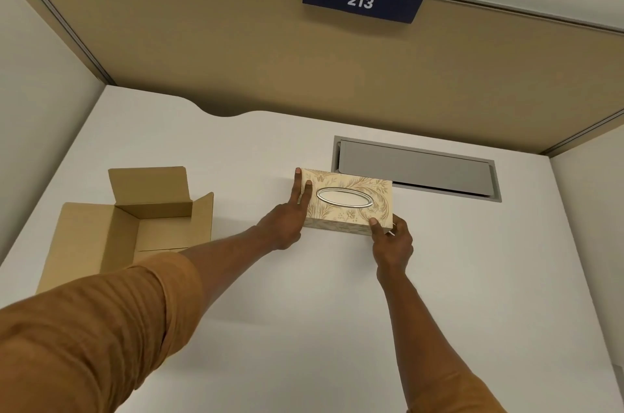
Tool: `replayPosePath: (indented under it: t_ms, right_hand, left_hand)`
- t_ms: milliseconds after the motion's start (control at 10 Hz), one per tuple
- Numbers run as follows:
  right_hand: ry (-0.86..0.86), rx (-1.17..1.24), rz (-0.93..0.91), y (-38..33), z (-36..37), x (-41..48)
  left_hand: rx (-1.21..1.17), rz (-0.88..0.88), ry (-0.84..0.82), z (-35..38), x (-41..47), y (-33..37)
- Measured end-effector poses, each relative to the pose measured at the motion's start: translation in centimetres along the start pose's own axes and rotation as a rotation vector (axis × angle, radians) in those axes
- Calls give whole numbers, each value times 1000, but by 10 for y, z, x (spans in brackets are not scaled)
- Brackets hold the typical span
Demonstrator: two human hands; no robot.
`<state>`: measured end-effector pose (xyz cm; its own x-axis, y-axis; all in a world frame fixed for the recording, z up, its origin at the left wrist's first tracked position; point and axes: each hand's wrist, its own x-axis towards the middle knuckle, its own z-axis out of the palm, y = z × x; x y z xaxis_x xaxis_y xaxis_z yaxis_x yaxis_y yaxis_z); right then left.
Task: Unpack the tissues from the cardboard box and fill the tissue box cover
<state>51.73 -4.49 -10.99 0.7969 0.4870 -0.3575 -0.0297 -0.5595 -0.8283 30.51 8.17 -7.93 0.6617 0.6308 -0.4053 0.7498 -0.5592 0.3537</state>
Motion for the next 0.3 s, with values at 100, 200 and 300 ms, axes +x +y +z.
replayPosePath:
  t_ms: [100,200,300]
  right_hand:
    - [6,-44,40,-6,-1,-4]
    - [102,-150,-48,-5,-4,-16]
    - [98,-309,-225,-10,-3,-40]
  left_hand:
    - [24,-43,38,-1,-3,1]
    - [23,-139,111,0,-13,0]
    - [78,-194,125,-12,-29,3]
